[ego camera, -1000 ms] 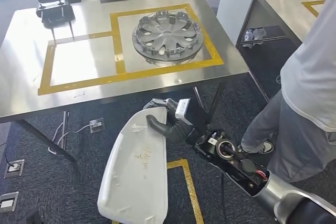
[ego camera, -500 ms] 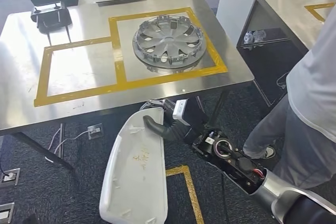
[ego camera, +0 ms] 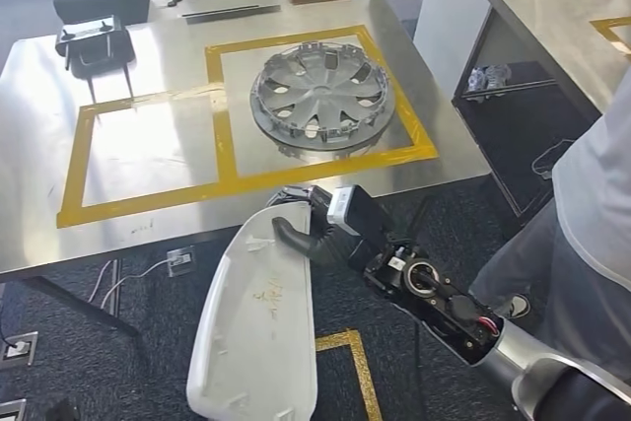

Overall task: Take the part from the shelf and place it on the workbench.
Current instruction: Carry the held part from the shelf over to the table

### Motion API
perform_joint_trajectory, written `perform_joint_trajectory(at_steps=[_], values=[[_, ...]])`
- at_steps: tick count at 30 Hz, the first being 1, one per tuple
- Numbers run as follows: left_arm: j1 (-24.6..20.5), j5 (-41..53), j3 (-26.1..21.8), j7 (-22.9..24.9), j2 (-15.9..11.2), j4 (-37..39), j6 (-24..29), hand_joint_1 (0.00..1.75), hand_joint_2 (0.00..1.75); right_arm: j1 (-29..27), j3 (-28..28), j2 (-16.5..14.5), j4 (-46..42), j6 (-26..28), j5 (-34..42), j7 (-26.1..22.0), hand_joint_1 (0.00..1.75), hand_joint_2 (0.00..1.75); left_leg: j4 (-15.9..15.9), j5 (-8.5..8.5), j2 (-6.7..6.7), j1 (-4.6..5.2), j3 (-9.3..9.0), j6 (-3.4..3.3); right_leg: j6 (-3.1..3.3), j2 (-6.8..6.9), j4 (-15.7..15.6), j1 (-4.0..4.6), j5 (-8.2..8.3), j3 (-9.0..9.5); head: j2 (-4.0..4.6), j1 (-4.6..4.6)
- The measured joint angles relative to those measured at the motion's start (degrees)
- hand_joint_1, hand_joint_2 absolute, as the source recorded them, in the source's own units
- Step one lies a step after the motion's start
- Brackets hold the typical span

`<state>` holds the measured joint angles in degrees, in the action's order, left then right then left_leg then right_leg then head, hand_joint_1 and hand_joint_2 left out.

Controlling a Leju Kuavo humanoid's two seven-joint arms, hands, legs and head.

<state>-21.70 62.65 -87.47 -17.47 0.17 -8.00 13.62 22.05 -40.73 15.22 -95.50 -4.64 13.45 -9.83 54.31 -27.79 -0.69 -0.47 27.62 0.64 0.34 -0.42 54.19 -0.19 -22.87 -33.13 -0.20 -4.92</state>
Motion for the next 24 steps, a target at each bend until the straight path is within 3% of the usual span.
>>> perform_joint_trajectory(at_steps=[2, 5, 6, 7, 10, 12, 16, 17, 20, 21, 22, 24], values=[[-0.1, 0.0, 0.0, 0.0, 0.0, 0.0, 0.0, 0.00, 1.75, 0.2, 0.0, 0.0, 0.1, 0.0, 0.0, -0.1, 1.75, 1.75, 4.7, -0.80, 0.11, -0.10, 2.50, 0.45, 0.54, 0.00, -0.5, -0.14, -0.27, 1.20, 0.00, 0.09], [0.0, 0.0, 0.0, 0.0, 0.1, 0.0, -0.1, 0.00, 1.75, 0.4, -0.1, -0.1, 0.4, -0.2, 0.0, -0.5, 1.75, 1.75, 15.9, -4.63, 0.20, -0.09, 10.57, 0.87, 1.00, 0.00, -0.7, -0.08, -1.24, 2.24, 0.00, 0.35], [0.0, 0.0, 0.0, 0.0, 0.0, 0.0, -0.1, 0.00, 1.75, 0.4, -0.2, -0.1, 0.6, -0.2, 0.0, -0.6, 1.75, 1.75, 17.0, -4.82, 0.20, -0.07, 12.27, 0.81, 1.04, -0.04, -0.7, -0.02, -1.67, 2.71, 0.00, 0.36], [0.1, 0.0, 0.0, 0.0, 0.0, 0.0, -0.1, 0.00, 1.75, 0.3, -0.2, -0.1, 0.7, -0.3, 0.0, -0.7, 1.75, 1.75, 16.0, -3.63, 0.20, -0.03, 12.85, 0.63, 1.05, -0.07, -0.7, 0.05, -2.14, 3.31, 0.00, 0.39], [0.2, 0.0, 0.0, 0.0, -0.2, 0.0, -0.1, 0.00, 1.75, 0.4, -0.2, -0.1, 1.1, -0.4, 0.0, -0.9, 1.75, 1.75, 4.7, 4.59, 0.28, 0.45, 10.21, -0.61, 0.76, -0.11, -0.7, 0.30, -3.73, 5.15, 0.00, 0.53], [0.1, 0.1, 0.0, 0.0, -0.3, 0.0, -0.1, 0.00, 1.75, 0.5, -0.2, -0.1, 1.3, -0.5, 0.0, -1.0, 1.75, 1.75, 0.2, 6.62, 0.31, 0.83, 8.88, -1.34, 0.23, -0.21, -0.6, 0.46, -4.53, 5.69, 0.00, 0.62], [0.1, 0.3, 0.0, 0.0, -0.3, 0.0, -0.1, 0.00, 1.75, 0.8, -0.4, -0.1, 1.6, -0.6, 0.0, -1.1, 1.75, 1.75, -0.5, 6.01, 0.22, 0.47, 7.23, -2.22, -1.09, -0.18, 1.6, 0.47, -5.80, 5.60, 0.01, 0.54], [0.0, 0.4, 0.0, 0.0, -0.2, 0.0, -0.1, 0.00, 1.75, 1.0, -0.4, -0.1, 1.6, -0.5, 0.0, -1.1, 1.75, 1.75, -0.6, 5.77, 0.20, 0.35, 6.70, -2.41, -1.47, -0.12, 4.1, 0.33, -6.67, 4.32, 0.01, 0.41], [-0.1, 0.6, 0.0, 0.1, -0.2, 0.0, -0.2, 0.00, 1.75, 1.1, -0.5, -0.1, 1.8, -0.5, 0.0, -1.1, 1.75, 1.75, -0.6, 4.66, 0.20, 0.32, 5.60, -2.65, -2.43, -0.01, 15.2, -0.19, -10.77, -2.49, 0.00, 0.04], [-0.1, 0.6, 0.0, 0.1, -0.2, 0.0, -0.2, 0.00, 1.75, 1.0, -0.6, -0.1, 1.9, -0.5, 0.0, -1.1, 1.75, 1.75, -0.6, 4.22, 0.17, 0.32, 5.11, -2.62, -2.62, 0.02, 16.9, -0.33, -11.25, -4.01, 0.00, 0.00], [-0.1, 0.6, 0.0, 0.2, -0.1, 0.0, -0.2, 0.00, 1.75, 1.0, -0.6, -0.1, 2.0, -0.5, 0.0, -1.1, 1.75, 1.75, -0.6, 3.76, 0.12, 0.30, 4.49, -2.57, -2.69, 0.05, 16.4, -0.46, -10.50, -4.53, 0.00, -0.09], [0.0, 0.6, 0.0, 0.2, 0.0, 0.0, -0.2, 0.00, 1.75, 1.0, -0.6, -0.1, 2.2, -0.5, 0.0, -1.1, 1.75, 1.75, -0.6, 2.73, 0.02, 0.26, 2.99, -2.30, -2.44, 0.10, 9.6, -0.56, -5.27, -2.89, 0.00, -0.30]])
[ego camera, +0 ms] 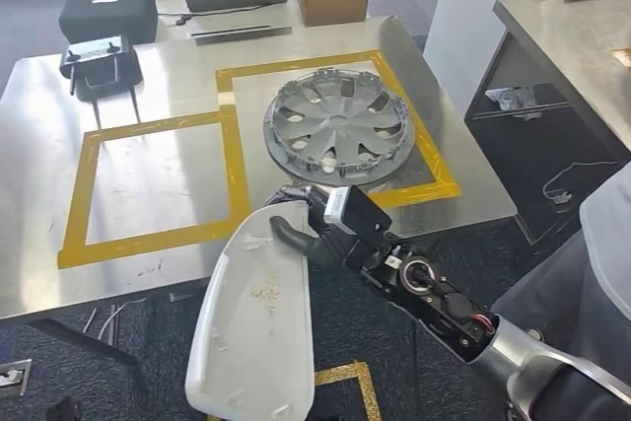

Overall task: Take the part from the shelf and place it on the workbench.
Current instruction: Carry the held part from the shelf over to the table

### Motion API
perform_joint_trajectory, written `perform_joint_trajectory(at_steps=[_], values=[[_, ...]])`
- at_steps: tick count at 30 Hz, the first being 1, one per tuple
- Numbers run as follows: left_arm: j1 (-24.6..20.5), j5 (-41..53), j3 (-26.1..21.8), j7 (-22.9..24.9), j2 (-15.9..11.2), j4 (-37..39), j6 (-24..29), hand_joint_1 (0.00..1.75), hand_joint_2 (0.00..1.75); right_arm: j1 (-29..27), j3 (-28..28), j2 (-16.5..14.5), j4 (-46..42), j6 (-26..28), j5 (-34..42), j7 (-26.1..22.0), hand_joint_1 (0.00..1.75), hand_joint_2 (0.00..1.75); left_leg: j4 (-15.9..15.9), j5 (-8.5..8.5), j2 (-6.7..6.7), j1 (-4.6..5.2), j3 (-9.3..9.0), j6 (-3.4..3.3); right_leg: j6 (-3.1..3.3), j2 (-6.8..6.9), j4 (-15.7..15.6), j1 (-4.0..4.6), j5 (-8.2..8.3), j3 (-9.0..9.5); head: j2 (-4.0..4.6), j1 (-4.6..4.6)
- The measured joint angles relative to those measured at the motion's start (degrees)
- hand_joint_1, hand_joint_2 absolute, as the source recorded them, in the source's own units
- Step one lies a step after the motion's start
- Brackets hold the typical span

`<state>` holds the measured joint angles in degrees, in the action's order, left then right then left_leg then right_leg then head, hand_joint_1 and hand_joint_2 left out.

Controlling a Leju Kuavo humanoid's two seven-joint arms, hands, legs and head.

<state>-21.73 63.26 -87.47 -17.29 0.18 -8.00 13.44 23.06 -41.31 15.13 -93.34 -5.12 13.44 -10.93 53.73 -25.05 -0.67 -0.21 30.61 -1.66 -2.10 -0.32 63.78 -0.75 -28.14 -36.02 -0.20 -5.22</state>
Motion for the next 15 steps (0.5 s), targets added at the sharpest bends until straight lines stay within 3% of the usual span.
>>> perform_joint_trajectory(at_steps=[1, 3, 7, 9, 11, 12, 13, 15], values=[[0.0, 0.0, 0.0, 0.0, 0.1, 0.0, 0.0, 0.00, 1.75, 0.0, 0.0, 0.0, 0.1, 0.0, 0.0, 0.0, 1.75, 1.75, 0.0, -0.48, -0.02, 0.02, -0.67, 0.23, 0.23, 0.02, -3.8, 0.12, 2.39, 1.07, 0.01, -0.01], [-0.1, 0.0, 0.0, 0.0, 0.1, 0.0, 0.0, 0.00, 1.75, 0.0, 0.0, 0.0, 0.2, 0.0, 0.0, 0.0, 1.75, 1.75, 0.0, -1.23, 0.04, 0.05, -1.20, 0.85, 0.96, 0.10, -8.6, 0.50, 4.53, 2.61, 0.01, 0.06], [-0.3, 0.1, 0.0, 0.1, 0.1, 0.0, 0.0, 0.00, 1.75, 0.1, 0.0, 0.0, 0.3, 0.0, 0.0, 0.0, 1.75, 1.75, 1.8, -1.99, 0.22, 0.18, -0.93, 1.94, 2.40, 0.09, -9.6, 0.44, 4.28, 4.05, 0.00, 0.27], [-0.4, 0.1, 0.0, 0.1, 0.1, 0.0, 0.0, 0.00, 1.75, 0.3, 0.0, 0.0, 0.3, 0.1, 0.0, 0.0, 1.75, 1.75, 7.4, -3.87, 0.30, 0.03, 2.26, 2.39, 2.91, 0.10, -9.9, 0.27, 3.95, 4.77, 0.00, 0.43], [-0.3, 0.1, 0.0, 0.3, 0.2, 0.0, 0.0, 0.00, 1.75, 0.4, 0.0, -0.1, 0.3, 0.1, 0.0, 0.0, 1.75, 1.75, 15.3, -6.57, 0.31, -0.02, 7.54, 2.77, 3.27, 0.06, -9.9, 0.33, 3.39, 5.20, 0.00, 0.64], [-0.3, 0.1, 0.0, 0.3, 0.2, 0.0, 0.0, 0.00, 1.75, 0.3, 0.0, -0.1, 0.3, 0.0, 0.0, 0.0, 1.75, 1.75, 17.6, -6.97, 0.31, -0.04, 9.58, 2.87, 3.32, 0.02, -9.9, 0.36, 3.05, 5.55, 0.00, 0.69], [-0.2, 0.1, 0.0, 0.4, 0.1, 0.0, 0.0, 0.00, 1.75, 0.2, 0.0, -0.1, 0.3, 0.1, 0.0, 0.0, 1.75, 1.75, 17.8, -6.15, 0.31, -0.04, 10.62, 2.84, 3.32, -0.02, -9.9, 0.38, 2.63, 6.02, 0.00, 0.72], [-0.2, 0.2, 0.0, 0.4, 0.1, 0.0, 0.0, 0.00, 1.75, 0.2, -0.1, -0.1, 0.4, 0.1, 0.0, 0.0, 1.75, 1.75, 11.7, -1.13, 0.31, -0.03, 9.29, 2.46, 3.14, -0.07, -9.9, 0.39, 1.68, 7.28, 0.00, 0.78]])
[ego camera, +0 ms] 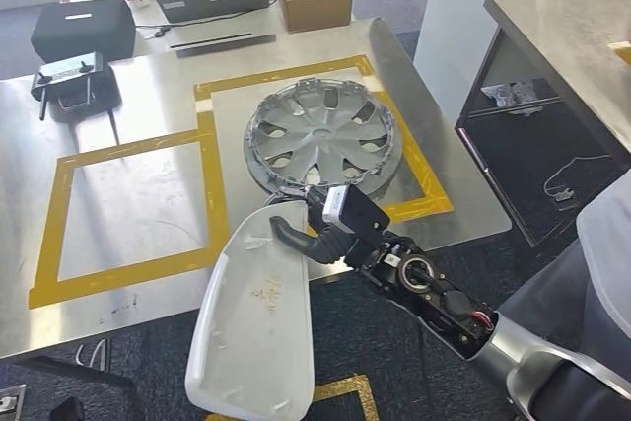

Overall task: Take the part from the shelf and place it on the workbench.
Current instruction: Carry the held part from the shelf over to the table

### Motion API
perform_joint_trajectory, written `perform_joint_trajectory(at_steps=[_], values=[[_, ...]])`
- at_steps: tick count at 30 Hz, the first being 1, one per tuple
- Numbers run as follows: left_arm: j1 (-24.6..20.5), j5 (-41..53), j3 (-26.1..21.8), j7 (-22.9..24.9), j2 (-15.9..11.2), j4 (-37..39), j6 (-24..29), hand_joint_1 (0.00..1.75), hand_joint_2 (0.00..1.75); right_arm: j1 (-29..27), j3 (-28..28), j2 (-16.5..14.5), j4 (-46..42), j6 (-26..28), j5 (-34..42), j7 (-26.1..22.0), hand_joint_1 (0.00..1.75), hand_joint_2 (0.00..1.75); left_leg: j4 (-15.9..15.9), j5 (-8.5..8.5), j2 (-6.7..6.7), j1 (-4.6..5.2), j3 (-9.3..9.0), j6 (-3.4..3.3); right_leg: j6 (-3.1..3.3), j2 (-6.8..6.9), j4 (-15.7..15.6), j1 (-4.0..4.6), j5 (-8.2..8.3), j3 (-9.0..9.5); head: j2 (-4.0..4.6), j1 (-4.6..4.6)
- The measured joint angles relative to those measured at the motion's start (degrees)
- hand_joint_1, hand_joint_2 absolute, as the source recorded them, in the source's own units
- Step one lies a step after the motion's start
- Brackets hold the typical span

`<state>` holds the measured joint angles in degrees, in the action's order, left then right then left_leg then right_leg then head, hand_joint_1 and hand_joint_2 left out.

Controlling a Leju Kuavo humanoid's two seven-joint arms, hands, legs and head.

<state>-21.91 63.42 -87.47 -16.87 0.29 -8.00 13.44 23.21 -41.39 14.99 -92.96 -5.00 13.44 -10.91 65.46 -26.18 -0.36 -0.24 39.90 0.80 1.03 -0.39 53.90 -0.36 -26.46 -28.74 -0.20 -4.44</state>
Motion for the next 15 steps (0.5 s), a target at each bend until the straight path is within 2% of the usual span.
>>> perform_joint_trajectory(at_steps=[1, 2, 3, 5, 7, 8, 9, 11, 12, 13, 14, 15], values=[[0.0, 0.0, 0.0, 0.0, 0.0, 0.0, 0.0, 0.00, 1.75, 0.0, 0.0, 0.0, 0.0, 0.0, 0.0, 0.0, 1.75, 1.75, -4.3, 2.55, 0.02, 0.06, -1.52, -0.28, -0.16, 0.00, 0.0, 0.00, -0.50, 0.59, 0.00, 0.02], [-0.1, 0.0, 0.0, 0.0, -0.1, 0.0, 0.0, 0.00, 1.75, 0.2, 0.0, 0.0, 0.0, 0.0, 0.0, 0.0, 1.75, 1.75, -7.7, 3.60, 0.04, 0.19, -2.78, -0.54, -0.39, -0.05, 0.0, 0.04, -0.94, 1.00, 0.01, 0.13], [-0.1, 0.0, 0.0, 0.0, -0.2, 0.0, 0.0, 0.00, 1.75, 0.3, 0.0, 0.0, 0.0, 0.1, 0.0, 0.1, 1.75, 1.75, -9.9, 4.07, 0.04, 0.34, -3.63, -0.81, -0.69, -0.07, 0.0, 0.09, -1.33, 1.20, 0.01, 0.24], [-0.1, 0.0, 0.0, 0.1, -0.2, 0.0, 0.0, 0.00, 1.75, 0.4, -0.1, 0.0, 0.0, 0.1, 0.0, 0.1, 1.75, 1.75, -10.9, 3.42, 0.00, 0.49, -4.19, -1.31, -1.35, -0.14, 0.1, 0.24, -1.75, 1.58, 0.01, 0.38], [-0.1, 0.1, 0.0, 0.2, -0.2, 0.0, 0.0, 0.00, 1.75, 0.6, -0.2, 0.0, 0.1, 0.1, 0.0, 0.1, 1.75, 1.75, -11.2, 3.84, -0.03, 0.14, -5.05, -1.81, -1.99, -0.07, 0.9, 0.26, -2.40, 1.60, 0.01, 0.28], [-0.1, 0.2, 0.0, 0.4, -0.2, 0.0, 0.0, 0.00, 1.75, 0.7, -0.2, 0.0, 0.1, 0.1, 0.0, 0.1, 1.75, 1.75, -11.3, 3.72, -0.02, -0.02, -5.53, -2.04, -2.29, -0.02, 2.6, 0.25, -3.11, 0.85, 0.01, 0.17], [-0.2, 0.3, 0.0, 0.6, -0.2, 0.0, 0.0, 0.00, 1.75, 0.8, -0.2, 0.0, 0.1, 0.2, 0.0, 0.1, 1.75, 1.75, -11.4, 3.58, -0.03, -0.15, -5.92, -2.27, -2.57, 0.02, 5.6, 0.14, -4.19, -0.76, 0.02, 0.03], [-0.3, 0.4, 0.0, 1.1, -0.2, 0.0, 0.0, 0.00, 1.75, 0.8, -0.2, 0.0, 0.1, 0.2, 0.0, 0.2, 1.75, 1.75, -11.4, 3.09, -0.03, -0.17, -6.38, -2.55, -3.04, 0.06, 13.7, -0.08, -7.05, -5.44, 0.02, -0.28], [-0.2, 0.4, 0.0, 1.3, -0.2, 0.0, 0.0, 0.00, 1.75, 0.7, -0.2, 0.0, 0.1, 0.2, 0.0, 0.2, 1.75, 1.75, -11.4, 2.79, -0.06, -0.17, -6.66, -2.58, -3.20, 0.06, 16.6, -0.21, -7.93, -7.55, 0.01, -0.38], [-0.2, 0.4, 0.0, 1.4, -0.2, 0.0, 0.0, 0.00, 1.75, 0.6, -0.3, 0.0, 0.2, 0.2, 0.0, 0.2, 1.75, 1.75, -11.4, 2.46, -0.13, -0.19, -7.03, -2.55, -3.31, 0.08, 17.6, -0.31, -7.77, -8.78, 0.01, -0.45], [-0.2, 0.5, 0.0, 1.5, -0.2, 0.0, 0.0, 0.00, 1.75, 0.6, -0.3, 0.0, 0.3, 0.2, 0.0, 0.2, 1.75, 1.75, -11.4, 2.11, -0.21, -0.21, -7.51, -2.48, -3.33, 0.09, 16.4, -0.37, -6.28, -8.94, 0.00, -0.55], [-0.1, 0.5, 0.0, 1.6, -0.2, 0.0, 0.1, 0.00, 1.75, 0.6, -0.3, 0.0, 0.3, 0.3, 0.0, 0.2, 1.75, 1.75, -11.4, 1.74, -0.31, -0.24, -8.09, -2.36, -3.26, 0.09, 13.1, -0.41, -3.57, -8.12, 0.00, -0.69]])
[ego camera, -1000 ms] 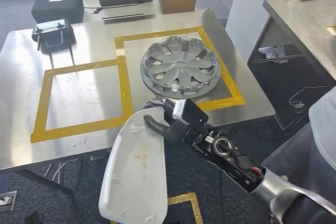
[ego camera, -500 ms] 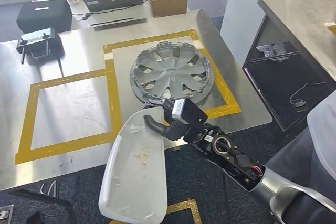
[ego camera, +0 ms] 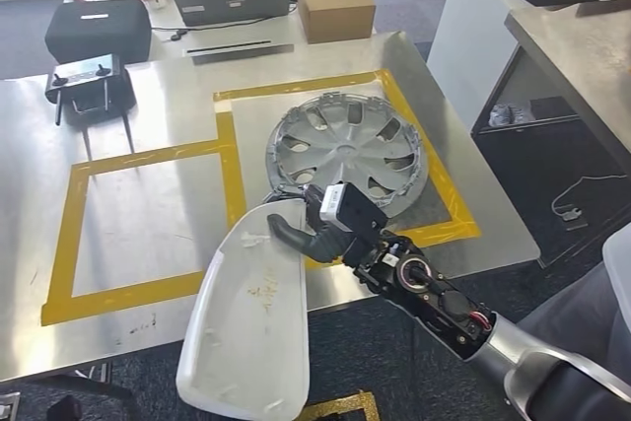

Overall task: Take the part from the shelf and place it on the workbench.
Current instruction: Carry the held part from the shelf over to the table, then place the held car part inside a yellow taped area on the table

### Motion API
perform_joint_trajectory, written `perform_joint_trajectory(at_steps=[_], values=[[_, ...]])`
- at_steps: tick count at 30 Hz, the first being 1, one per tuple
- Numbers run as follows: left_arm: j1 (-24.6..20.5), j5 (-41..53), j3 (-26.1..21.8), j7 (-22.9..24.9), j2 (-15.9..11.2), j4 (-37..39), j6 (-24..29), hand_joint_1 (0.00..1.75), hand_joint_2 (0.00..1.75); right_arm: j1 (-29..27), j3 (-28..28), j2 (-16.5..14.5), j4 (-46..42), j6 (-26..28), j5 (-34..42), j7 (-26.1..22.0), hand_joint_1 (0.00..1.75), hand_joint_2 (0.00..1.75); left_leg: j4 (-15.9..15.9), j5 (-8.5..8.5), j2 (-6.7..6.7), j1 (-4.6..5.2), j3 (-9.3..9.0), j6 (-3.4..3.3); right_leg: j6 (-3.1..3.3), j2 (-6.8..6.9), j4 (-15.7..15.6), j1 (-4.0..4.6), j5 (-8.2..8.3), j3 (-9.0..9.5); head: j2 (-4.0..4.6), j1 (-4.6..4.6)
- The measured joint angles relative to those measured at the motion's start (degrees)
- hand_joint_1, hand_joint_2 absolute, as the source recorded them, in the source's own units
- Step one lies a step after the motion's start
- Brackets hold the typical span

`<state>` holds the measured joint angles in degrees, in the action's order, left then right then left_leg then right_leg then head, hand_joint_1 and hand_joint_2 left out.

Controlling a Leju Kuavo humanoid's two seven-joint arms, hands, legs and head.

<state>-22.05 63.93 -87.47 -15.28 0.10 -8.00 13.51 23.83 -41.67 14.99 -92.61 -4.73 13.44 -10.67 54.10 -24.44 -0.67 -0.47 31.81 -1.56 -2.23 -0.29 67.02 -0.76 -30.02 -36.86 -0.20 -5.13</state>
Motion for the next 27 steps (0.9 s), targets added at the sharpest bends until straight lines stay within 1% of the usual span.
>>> perform_joint_trajectory(at_steps=[1, 2, 3, 4, 5, 6, 8, 12, 14, 17, 20, 22, 27], values=[[0.0, 0.1, 0.0, 0.1, 0.0, 0.0, 0.1, 0.00, 1.75, 0.1, 0.0, 0.0, 0.0, 0.0, 0.0, 0.0, 1.75, 1.75, 0.0, -0.36, -0.07, -0.02, -0.49, 0.17, 0.14, 0.00, -4.1, 0.01, 2.96, 1.20, 0.00, -0.14], [0.0, 0.1, 0.0, 0.2, 0.1, 0.0, 0.2, 0.00, 1.75, 0.2, 0.0, 0.0, 0.1, 0.0, 0.0, 0.0, 1.75, 1.75, 0.0, -0.62, -0.12, 0.01, -0.79, 0.37, 0.35, 0.02, -7.9, 0.17, 4.79, 2.22, 0.00, -0.16], [-0.1, 0.2, 0.0, 0.4, 0.1, 0.0, 0.4, 0.00, 1.75, 0.3, 0.0, 0.0, 0.1, 0.0, 0.0, 0.1, 1.75, 1.75, 0.0, -0.86, -0.12, 0.06, -0.83, 0.66, 0.69, 0.02, -10.6, 0.33, 5.93, 3.11, 0.00, -0.20], [-0.1, 0.4, 0.0, 0.6, 0.1, 0.0, 0.6, 0.00, 1.75, 0.4, 0.0, 0.0, 0.2, 0.0, 0.0, 0.1, 1.75, 1.75, 0.2, -0.99, -0.09, 0.13, -0.74, 0.96, 1.05, 0.03, -11.9, 0.50, 6.16, 3.40, 0.00, -0.15], [-0.1, 0.5, 0.0, 0.8, 0.0, 0.0, 0.8, 0.00, 1.75, 0.5, -0.1, -0.1, 0.3, 0.0, 0.0, 0.2, 1.75, 1.75, 0.3, -1.10, -0.07, 0.26, -0.60, 1.03, 1.14, 0.03, -12.3, 0.57, 5.97, 3.56, 0.00, -0.01], [-0.1, 0.7, 0.0, 0.9, 0.0, 0.0, 1.0, 0.00, 1.75, 0.6, -0.1, -0.2, 0.3, 0.0, 0.0, 0.2, 1.75, 1.75, 0.5, -1.19, -0.02, 0.32, -0.49, 0.98, 1.18, -0.02, -12.4, 0.51, 6.33, 3.78, 0.00, 0.09], [-0.1, 0.9, 0.0, 1.0, 0.0, 0.0, 1.1, 0.00, 1.75, 0.9, -0.1, -0.3, 0.5, 0.1, 0.0, 0.2, 1.75, 1.75, 0.4, -1.25, 0.01, 0.39, -0.54, 0.61, 0.89, -0.13, -12.5, 0.43, 6.59, 3.89, 0.00, 0.35], [-0.3, 0.9, 0.0, 1.0, 0.0, 0.0, 1.1, 0.00, 1.75, 1.2, -0.1, -0.5, 0.8, 0.1, -0.1, 0.2, 1.75, 1.75, -0.3, -1.25, 0.09, 0.33, -0.92, 0.61, 1.23, -0.25, -12.5, 0.52, 6.38, 3.92, 0.00, 0.42], [-0.3, 1.0, 0.0, 1.0, 0.0, 0.0, 1.1, 0.00, 1.75, 1.4, -0.2, -0.5, 1.0, 0.2, -0.6, 0.4, 1.75, 1.75, -0.5, -1.21, 0.09, 0.32, -0.98, 0.77, 1.40, -0.23, -12.5, 0.55, 6.31, 3.93, 0.00, 0.41], [-0.3, 1.3, 0.0, 1.0, 0.0, 0.0, 1.2, 0.00, 1.75, 2.2, -0.6, -0.7, 1.4, 0.9, -2.4, 1.0, 1.75, 1.75, -0.6, -1.13, 0.09, 0.27, -1.00, 1.26, 1.56, -0.23, -12.5, 0.59, 6.34, 3.92, 0.00, 0.40], [-0.3, 1.5, 0.0, 1.0, 0.1, 0.0, 1.2, 0.00, 1.75, 4.1, -1.1, -1.8, 2.7, 1.7, -4.1, 1.7, 1.75, 1.75, -0.7, -1.09, 0.09, 0.25, -1.00, 1.66, 1.71, -0.23, -12.5, 0.61, 6.39, 3.92, 0.00, 0.40], [-0.4, 1.5, 0.0, 0.9, 0.2, 0.0, 1.2, 0.00, 1.75, 5.5, -1.5, -2.7, 3.9, 2.1, -4.7, 2.1, 1.75, 1.75, -0.7, -1.06, 0.09, 0.26, -1.00, 1.77, 1.74, -0.21, -12.5, 0.59, 6.42, 3.94, 0.00, 0.39], [-0.4, 1.7, 0.0, 0.7, 0.5, 0.0, 1.2, 0.00, 1.75, 7.8, -2.4, -4.8, 6.7, 2.9, -5.6, 2.5, 1.75, 1.75, -0.6, -1.03, 0.05, 0.32, -1.03, 1.79, 1.76, -0.09, -12.6, 0.52, 6.48, 4.07, 0.00, 0.38]])
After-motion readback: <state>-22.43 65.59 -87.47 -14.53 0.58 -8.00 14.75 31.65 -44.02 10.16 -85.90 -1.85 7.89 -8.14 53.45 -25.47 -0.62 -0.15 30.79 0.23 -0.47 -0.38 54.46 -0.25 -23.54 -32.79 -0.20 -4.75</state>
